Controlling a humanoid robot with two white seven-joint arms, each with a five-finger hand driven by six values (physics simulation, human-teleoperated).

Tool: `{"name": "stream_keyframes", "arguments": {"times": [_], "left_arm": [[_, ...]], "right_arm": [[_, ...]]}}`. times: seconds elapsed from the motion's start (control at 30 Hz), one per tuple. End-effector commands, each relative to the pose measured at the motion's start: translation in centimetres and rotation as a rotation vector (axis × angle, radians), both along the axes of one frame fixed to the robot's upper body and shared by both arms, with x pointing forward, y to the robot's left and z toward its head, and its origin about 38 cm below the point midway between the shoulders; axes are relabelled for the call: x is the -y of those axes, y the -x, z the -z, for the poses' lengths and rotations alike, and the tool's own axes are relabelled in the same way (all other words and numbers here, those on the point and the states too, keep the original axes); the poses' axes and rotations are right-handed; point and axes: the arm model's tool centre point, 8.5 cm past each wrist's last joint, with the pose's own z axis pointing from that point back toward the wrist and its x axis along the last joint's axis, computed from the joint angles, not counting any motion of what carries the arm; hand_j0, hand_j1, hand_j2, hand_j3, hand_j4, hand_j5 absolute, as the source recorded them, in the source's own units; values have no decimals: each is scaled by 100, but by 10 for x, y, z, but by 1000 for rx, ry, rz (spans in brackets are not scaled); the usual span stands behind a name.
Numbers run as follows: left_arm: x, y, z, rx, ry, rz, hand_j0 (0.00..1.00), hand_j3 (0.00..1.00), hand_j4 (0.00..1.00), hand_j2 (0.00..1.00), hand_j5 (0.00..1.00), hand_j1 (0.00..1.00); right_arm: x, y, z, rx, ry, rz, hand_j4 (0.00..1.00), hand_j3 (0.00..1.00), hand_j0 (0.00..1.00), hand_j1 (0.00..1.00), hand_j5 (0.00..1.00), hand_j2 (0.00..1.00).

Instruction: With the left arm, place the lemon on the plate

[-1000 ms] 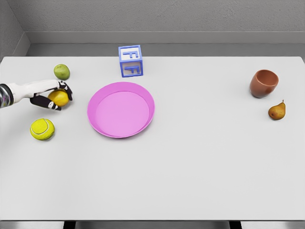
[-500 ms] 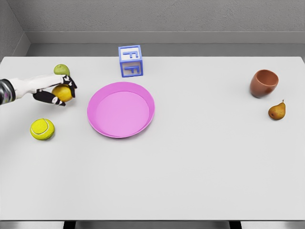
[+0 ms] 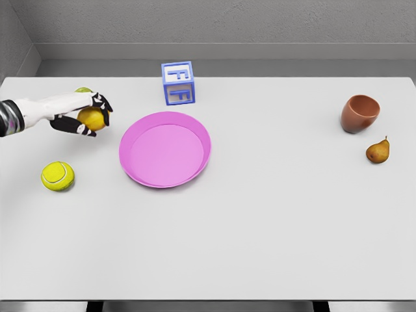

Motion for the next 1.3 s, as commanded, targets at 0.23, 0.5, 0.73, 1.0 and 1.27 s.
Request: {"name": "stream_keyframes", "arguments": {"times": [0.23,0.5,0.73,1.0,1.27], "left_arm": [[18,4,-10,34,10,56,40,40,40,40,40,40],[30,5,-17,55,17,90,40,40,40,40,40,40],[48,8,-24,81,31,139,40,40,40,40,40,40],[75,10,-26,98,59,195,40,40,40,40,40,40],[94,14,-27,107,85,238,40,40,40,40,40,40]], "right_arm": [[0,0,0,0,0,1,100,100,100,100,100,100],[0,0,0,0,0,1,100,100,100,100,100,100],[0,0,0,0,0,1,100,100,100,100,100,100],[0,0,0,0,0,1,100,100,100,100,100,100],[0,1,0,-1,0,1,100,100,100,100,100,100]]}}
